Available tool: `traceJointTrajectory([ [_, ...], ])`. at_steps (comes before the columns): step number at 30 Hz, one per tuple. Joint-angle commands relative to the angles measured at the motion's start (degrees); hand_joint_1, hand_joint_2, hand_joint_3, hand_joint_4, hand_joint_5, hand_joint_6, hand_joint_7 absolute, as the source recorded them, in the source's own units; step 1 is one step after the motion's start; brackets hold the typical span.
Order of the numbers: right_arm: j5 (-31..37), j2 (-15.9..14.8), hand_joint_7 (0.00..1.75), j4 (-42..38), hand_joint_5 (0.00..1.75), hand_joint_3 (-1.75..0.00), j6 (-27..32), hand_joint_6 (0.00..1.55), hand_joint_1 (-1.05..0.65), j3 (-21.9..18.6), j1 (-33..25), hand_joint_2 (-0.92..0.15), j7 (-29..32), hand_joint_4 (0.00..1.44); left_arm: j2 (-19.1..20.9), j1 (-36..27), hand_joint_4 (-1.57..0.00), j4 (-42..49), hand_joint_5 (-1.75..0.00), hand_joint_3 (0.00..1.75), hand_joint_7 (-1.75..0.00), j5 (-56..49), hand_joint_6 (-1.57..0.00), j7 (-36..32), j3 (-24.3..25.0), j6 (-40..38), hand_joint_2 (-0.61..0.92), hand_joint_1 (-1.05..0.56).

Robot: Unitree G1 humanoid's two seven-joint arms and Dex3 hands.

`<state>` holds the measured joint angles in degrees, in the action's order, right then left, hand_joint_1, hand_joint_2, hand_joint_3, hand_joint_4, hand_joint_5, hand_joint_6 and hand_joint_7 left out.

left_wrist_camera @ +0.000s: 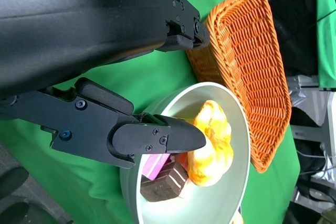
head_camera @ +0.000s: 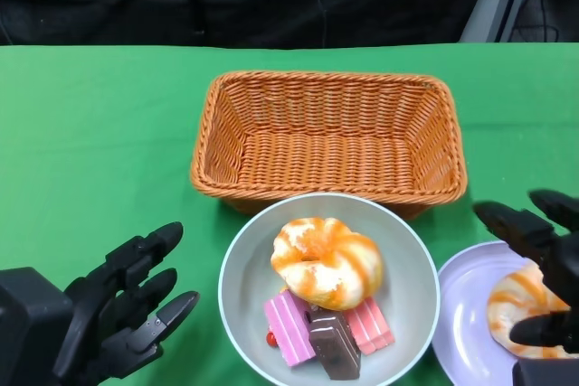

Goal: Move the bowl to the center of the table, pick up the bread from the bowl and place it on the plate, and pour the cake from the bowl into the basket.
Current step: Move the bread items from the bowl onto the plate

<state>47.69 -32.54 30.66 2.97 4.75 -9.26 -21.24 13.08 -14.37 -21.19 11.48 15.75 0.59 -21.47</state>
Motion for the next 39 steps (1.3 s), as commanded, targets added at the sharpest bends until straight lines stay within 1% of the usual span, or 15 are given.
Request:
traceJointTrajectory([
  [1, -2.7, 2.0, 0.04, 4.1, 0.06, -0.05, -2.9, 0.09, -0.73, -1.6, -0.7, -0.92, 3.8, 0.08, 0.9, 0.0, -0.12, -0.4, -0.18, 0.36, 0.00, -0.4, -0.19, 0.4, 0.2, 0.1, 0.92, -0.65],
  [4, -4.4, 3.9, 0.07, 4.3, 0.11, -0.02, -6.2, 0.15, -0.64, -1.4, -0.7, -0.90, 7.4, 0.14, 0.6, 0.0, -0.12, -0.5, -0.18, 0.36, 0.00, 0.2, -0.19, 0.6, 0.4, -0.3, 0.92, -0.64],
  [5, -4.8, 4.4, 0.09, 4.3, 0.17, -0.01, -7.0, 0.15, -0.62, -1.4, -0.7, -0.91, 8.1, 0.12, 0.5, 0.0, -0.12, -0.5, -0.18, 0.36, 0.00, 0.6, -0.19, 0.7, 0.4, -0.5, 0.92, -0.64],
  [6, -5.2, 4.7, 0.11, 4.3, 0.34, -0.01, -7.6, 0.15, -0.60, -1.5, -0.7, -0.92, 8.5, 0.05, 0.5, 0.0, -0.12, -0.6, -0.18, 0.36, 0.00, 0.8, -0.19, 0.7, 0.5, -0.7, 0.92, -0.64],
  [9, -7.0, 6.6, 0.14, 4.7, 0.54, -0.02, -9.2, 0.16, -0.57, -0.6, 0.0, -0.92, 9.3, 0.00, 0.8, -0.3, -0.12, -0.7, -0.18, 0.36, 0.00, -0.5, -0.19, 0.4, 0.0, -0.3, 0.92, -0.64],
  [10, -7.6, 7.2, 0.15, 5.0, 0.56, -0.02, -9.4, 0.16, -0.56, -0.3, 0.4, -0.92, 9.1, 0.00, 0.9, -0.4, -0.12, -0.7, -0.18, 0.36, 0.00, -0.7, -0.19, 0.5, -0.1, 0.0, 0.92, -0.64],
  [15, -8.5, 8.6, 0.16, 5.5, 0.58, -0.02, -9.8, 0.16, -0.55, 0.6, 1.2, -0.92, 8.2, 0.00, 1.1, -0.8, -0.11, -0.6, -0.18, 0.37, 0.00, -0.9, -0.19, 0.9, -0.1, 0.7, 0.92, -0.64],
  [16, -9.0, 9.1, 0.16, 5.1, 0.58, -0.02, -10.5, 0.16, -0.55, 1.4, 2.2, -0.92, 8.4, 0.00, 1.0, -0.9, -0.11, -0.6, -0.18, 0.37, 0.00, -0.6, -0.19, 1.0, 0.1, 0.7, 0.92, -0.65],
  [18, -9.5, 9.7, 0.18, 4.5, 0.66, -0.01, -11.2, 0.17, -0.54, 2.9, 4.1, -0.92, 8.1, 0.00, 1.2, -1.0, -0.12, -0.5, -0.18, 0.37, 0.00, -0.4, -0.19, 1.4, 0.3, 0.8, 0.92, -0.65],
  [20, -9.6, 10.1, 0.19, 3.9, 0.66, -0.01, -11.8, 0.17, -0.54, 4.2, 5.6, -0.92, 7.6, 0.00, 1.4, -1.1, -0.12, -0.8, -0.18, 0.36, 0.00, -0.9, -0.19, 1.2, 0.2, 0.6, 0.92, -0.66],
  [25, -9.9, 11.0, 0.23, 1.8, 0.72, 0.00, -13.8, 0.19, -0.55, 6.1, 7.4, -0.90, 8.4, 0.00, 1.5, -1.1, -0.12, -1.2, -0.17, 0.36, 0.00, -1.4, -0.19, 1.1, -0.1, 0.2, 0.92, -0.66],
  [34, -6.9, 13.3, 0.24, -4.7, 0.76, 0.00, -16.1, 0.22, -0.53, 11.2, 11.4, -0.87, 9.6, 0.01, 0.4, -1.0, -0.13, -1.4, -0.17, 0.35, 0.00, -1.5, -0.20, 0.2, -0.7, 0.0, 0.92, -0.67],
  [39, -6.0, 13.8, 0.23, -6.9, 0.74, 0.00, -17.0, 0.24, -0.50, 12.4, 12.3, -0.86, 10.1, 0.05, -0.1, -0.9, -0.13, -1.4, -0.17, 0.34, 0.00, -1.2, -0.19, 0.2, -0.7, 0.0, 0.92, -0.67],
])
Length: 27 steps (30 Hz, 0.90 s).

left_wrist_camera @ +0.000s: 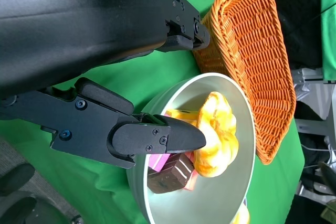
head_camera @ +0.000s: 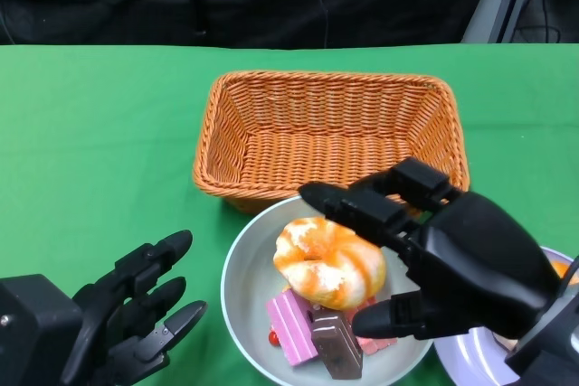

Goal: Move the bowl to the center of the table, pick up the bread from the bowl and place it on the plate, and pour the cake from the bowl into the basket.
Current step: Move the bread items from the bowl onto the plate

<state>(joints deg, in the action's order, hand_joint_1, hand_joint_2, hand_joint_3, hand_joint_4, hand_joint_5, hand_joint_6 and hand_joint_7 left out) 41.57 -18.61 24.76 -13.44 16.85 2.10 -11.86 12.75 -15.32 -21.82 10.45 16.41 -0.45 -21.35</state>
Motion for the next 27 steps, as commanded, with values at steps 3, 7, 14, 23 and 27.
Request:
traceJointTrajectory([
  [3, 1.9, -0.1, 0.20, -4.3, 0.69, 0.00, -1.5, 0.28, -0.47, 2.3, 2.4, -0.84, 0.9, 0.09, 0.0, 0.1, -0.14, -1.3, -0.18, 0.34, 0.00, -0.3, -0.19, -0.8, 0.0, -0.8, 0.92, -0.67],
  [7, 4.0, -0.1, 0.14, -8.1, 0.59, 0.00, -2.6, 0.34, -0.48, 4.3, 4.1, -0.86, 1.8, 0.17, -0.4, 0.1, -0.13, -2.3, -0.17, 0.33, 0.00, -0.2, -0.20, -1.3, -0.1, -2.2, 0.92, -0.66],
  [14, 7.7, 0.3, 0.11, -18.6, 0.56, 0.00, -4.0, 0.35, -0.51, 6.8, 8.0, -0.86, 6.0, 0.19, -0.3, -0.3, -0.13, -3.4, -0.17, 0.34, 0.00, -1.4, -0.20, -1.9, -0.5, -2.5, 0.92, -0.66],
  [23, 9.1, 0.6, 0.07, -24.7, 0.53, 0.00, -4.1, 0.36, -0.50, 8.8, 10.3, -0.86, 10.1, 0.21, -0.5, -0.4, -0.14, -4.0, -0.16, 0.35, 0.00, -1.6, -0.20, -1.8, -0.6, -3.1, 0.92, -0.64],
  [27, 11.0, 1.5, 0.07, -29.0, 0.51, 0.00, -3.1, 0.39, -0.47, 9.9, 11.9, -0.86, 12.7, 0.21, -0.4, -0.8, -0.14, -4.0, -0.16, 0.35, 0.00, -1.9, -0.20, -1.5, -0.7, -2.3, 0.92, -0.68],
])
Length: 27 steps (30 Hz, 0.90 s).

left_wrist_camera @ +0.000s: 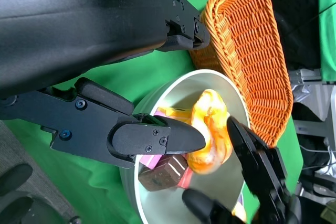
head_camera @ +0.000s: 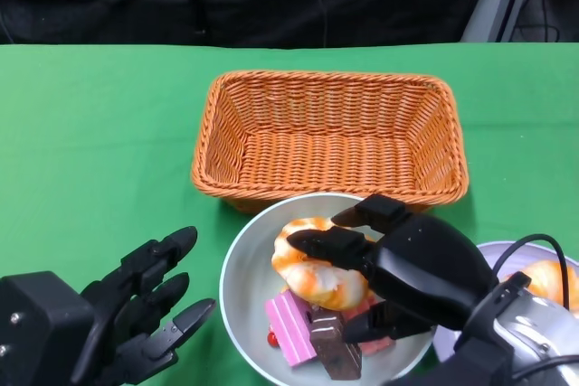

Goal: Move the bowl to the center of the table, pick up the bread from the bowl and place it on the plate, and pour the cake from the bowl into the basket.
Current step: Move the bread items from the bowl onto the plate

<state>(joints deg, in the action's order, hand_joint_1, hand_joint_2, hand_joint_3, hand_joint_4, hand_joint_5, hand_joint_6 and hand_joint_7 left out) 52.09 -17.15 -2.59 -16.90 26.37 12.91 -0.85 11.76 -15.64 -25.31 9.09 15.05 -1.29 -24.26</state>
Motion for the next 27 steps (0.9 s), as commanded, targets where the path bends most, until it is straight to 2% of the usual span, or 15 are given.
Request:
traceJointTrajectory([
  [1, 0.7, 0.2, 0.07, -2.5, 0.50, 0.00, 0.6, 0.40, -0.47, 0.6, 1.4, -0.86, 2.1, 0.21, 0.7, -0.5, -0.14, -0.7, -0.16, 0.35, 0.00, -0.7, -0.20, -0.3, 0.0, 0.4, 0.92, -0.68],
  [7, 2.5, 0.4, 0.06, -7.1, 0.47, -0.01, 1.5, 0.47, -0.33, 1.8, 3.6, -0.90, 5.4, 0.30, 0.6, -0.6, -0.15, -1.4, -0.17, 0.35, 0.00, -0.7, -0.21, -0.5, -0.1, -0.1, 0.92, -0.67],
  [12, 3.4, 0.5, 0.07, -11.6, 0.36, 0.00, 0.7, 0.72, -0.22, 2.4, 5.5, -0.85, 9.9, 0.65, 0.3, -0.9, -0.14, -1.6, -0.16, 0.35, 0.00, -0.3, -0.21, -0.5, 0.0, -0.1, 0.92, -0.66],
  [13, 3.1, 0.5, 0.10, -12.7, 0.39, 0.00, -0.1, 0.82, -0.19, 2.4, 5.8, -0.86, 11.3, 0.77, 0.4, -0.9, -0.14, -1.7, -0.16, 0.35, 0.00, -0.4, -0.21, -0.6, -0.1, -0.1, 0.92, -0.66],
  [14, 2.7, 0.4, 0.12, -13.9, 0.54, -0.01, -1.3, 0.99, -0.16, 2.5, 6.2, -0.88, 12.7, 0.92, 0.4, -0.9, -0.14, -1.8, -0.16, 0.35, 0.00, -0.3, -0.21, -0.6, 0.0, -0.2, 0.92, -0.66],
  [16, 1.3, 0.3, 0.10, -15.6, 0.81, -0.01, -3.4, 1.17, -0.15, 2.4, 6.6, -0.90, 14.6, 1.00, 0.3, -0.9, -0.14, -1.7, -0.16, 0.35, 0.00, -0.2, -0.21, -0.6, 0.0, -0.2, 0.92, -0.65],
  [18, 0.8, 0.3, 0.10, -16.7, 0.91, -0.01, -5.0, 1.25, -0.14, 2.4, 6.8, -0.91, 16.6, 1.03, 0.3, -0.9, -0.14, -1.9, -0.16, 0.35, 0.00, -0.2, -0.21, -0.6, 0.0, -0.4, 0.92, -0.65],
  [19, 0.7, 0.3, 0.47, -17.4, 1.31, -0.08, -6.1, 1.21, -0.14, 2.4, 6.8, -0.89, 18.5, 0.97, 0.3, -0.9, -0.14, -2.0, -0.16, 0.35, 0.00, -0.2, -0.21, -0.7, 0.0, -0.5, 0.92, -0.66],
  [20, 0.4, 0.3, 1.19, -17.8, 1.57, -0.16, -7.4, 0.93, -0.13, 2.4, 6.8, -0.88, 20.2, 0.95, 0.4, -0.9, -0.14, -2.1, -0.16, 0.35, 0.00, -0.2, -0.21, -0.7, 0.1, -0.6, 0.92, -0.66],
  [21, 0.2, 0.4, 1.46, -18.2, 1.65, -0.19, -8.5, 0.82, -0.12, 2.3, 6.8, -0.88, 21.9, 0.95, 0.4, -0.9, -0.14, -2.1, -0.16, 0.35, 0.00, -0.2, -0.21, -0.6, 0.1, -0.5, 0.92, -0.65],
  [22, -0.1, 0.5, 1.60, -18.4, 1.70, -0.21, -9.8, 0.77, -0.12, 2.2, 6.7, -0.88, 23.8, 0.94, 0.5, -0.9, -0.14, -2.0, -0.16, 0.35, 0.00, -0.2, -0.21, -0.5, 0.1, -0.4, 0.92, -0.65],
  [23, -0.1, 0.6, 1.67, -18.5, 1.72, -0.35, -10.9, 0.74, -0.10, 2.2, 6.7, -0.80, 25.7, 0.95, 0.6, -0.9, -0.14, -1.9, -0.16, 0.35, 0.00, -0.3, -0.21, -0.4, 0.1, -0.2, 0.92, -0.65],
  [24, -0.2, 0.6, 1.72, -18.4, 1.74, -0.71, -11.8, 0.72, -0.11, 2.1, 6.6, -0.63, 27.1, 0.96, 0.7, -0.9, -0.14, -1.8, -0.16, 0.35, 0.00, -0.4, -0.21, -0.3, 0.1, 0.0, 0.92, -0.66],
  [26, -0.5, 0.6, 1.74, -17.6, 1.74, -1.03, -13.6, 0.72, -0.07, 1.8, 6.4, -0.44, 29.5, 0.97, 0.8, -0.8, -0.14, -1.7, -0.16, 0.36, 0.00, -0.7, -0.21, -0.3, 0.0, 0.1, 0.92, -0.66],
  [27, -0.6, 0.5, 1.74, -16.8, 1.75, -1.11, -14.2, 0.72, -0.07, 1.6, 6.3, -0.40, 30.0, 0.97, 0.8, -0.7, -0.14, -1.6, -0.16, 0.36, 0.00, -0.6, -0.21, -0.3, 0.0, 0.1, 0.92, -0.66],
])
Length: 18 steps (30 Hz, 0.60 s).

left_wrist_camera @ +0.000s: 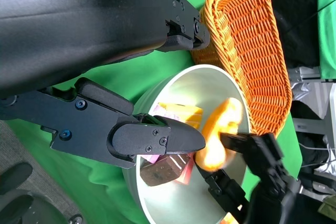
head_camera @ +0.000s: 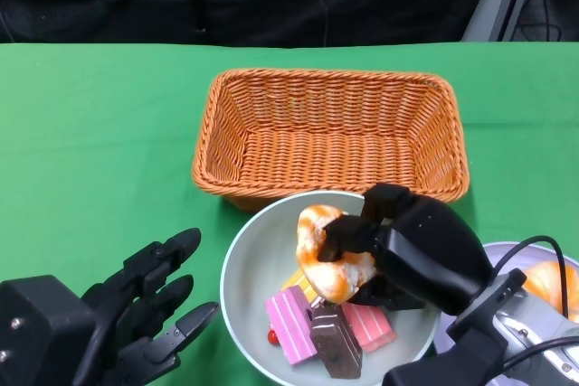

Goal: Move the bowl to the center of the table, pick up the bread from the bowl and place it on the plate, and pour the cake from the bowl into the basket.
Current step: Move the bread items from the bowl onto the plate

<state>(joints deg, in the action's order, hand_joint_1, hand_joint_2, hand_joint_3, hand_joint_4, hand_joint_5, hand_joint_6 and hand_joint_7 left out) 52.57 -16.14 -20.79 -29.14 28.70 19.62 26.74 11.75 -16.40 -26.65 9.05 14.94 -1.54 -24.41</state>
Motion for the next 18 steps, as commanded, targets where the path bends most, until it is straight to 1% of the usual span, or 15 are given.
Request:
traceJointTrajectory([
  [1, -1.0, -0.7, 1.74, 2.4, 1.75, -1.16, -2.4, 0.73, -0.08, -0.9, -0.7, -0.39, 3.1, 0.98, 0.6, 0.2, -0.14, -0.2, -0.16, 0.36, 0.00, -0.3, -0.21, -0.3, 0.3, -0.1, 0.92, -0.66],
  [5, -1.1, -0.7, 1.75, 5.1, 1.75, -1.23, -2.5, 0.73, -0.12, -1.7, -1.7, -0.38, 3.0, 0.99, 0.3, 0.4, -0.14, -0.1, -0.16, 0.34, 0.00, 0.2, -0.21, -0.3, 0.5, -0.5, 0.92, -0.67],
  [7, -2.3, -1.2, 1.75, 8.3, 1.75, -1.25, -3.7, 0.74, -0.12, -2.4, -2.8, -0.38, 2.6, 1.00, 0.6, 0.7, -0.14, 0.4, -0.16, 0.34, 0.00, 0.0, -0.21, -0.1, 0.5, 0.0, 0.92, -0.67],
  [8, -2.7, -1.3, 1.75, 9.3, 1.75, -1.28, -4.1, 0.76, -0.11, -2.7, -3.3, -0.36, 2.4, 1.01, 0.7, 0.8, -0.15, 0.5, -0.16, 0.34, 0.00, 0.0, -0.21, 0.0, 0.5, 0.1, 0.92, -0.67],
  [11, -3.4, -1.7, 1.75, 13.1, 1.75, -1.28, -4.8, 0.77, -0.10, -3.7, -4.8, -0.32, 1.8, 1.02, 0.8, 1.0, -0.14, 0.8, -0.16, 0.34, 0.00, 0.2, -0.21, 0.3, 0.7, 0.2, 0.92, -0.66],
  [15, -5.4, -2.4, 1.75, 18.3, 1.75, -1.42, -5.5, 0.80, -0.09, -5.5, -7.0, -0.25, -0.9, 1.03, 1.4, 1.3, -0.14, 1.6, -0.17, 0.36, 0.00, -0.7, -0.20, 0.4, 0.4, 1.0, 0.92, -0.66],
  [18, -6.5, -2.7, 1.75, 21.4, 1.75, -1.46, -6.2, 0.79, -0.09, -6.6, -8.3, -0.21, -2.2, 1.04, 1.5, 1.3, -0.14, 1.8, -0.16, 0.37, 0.00, -0.4, -0.20, 0.5, 0.4, 0.9, 0.92, -0.65],
])
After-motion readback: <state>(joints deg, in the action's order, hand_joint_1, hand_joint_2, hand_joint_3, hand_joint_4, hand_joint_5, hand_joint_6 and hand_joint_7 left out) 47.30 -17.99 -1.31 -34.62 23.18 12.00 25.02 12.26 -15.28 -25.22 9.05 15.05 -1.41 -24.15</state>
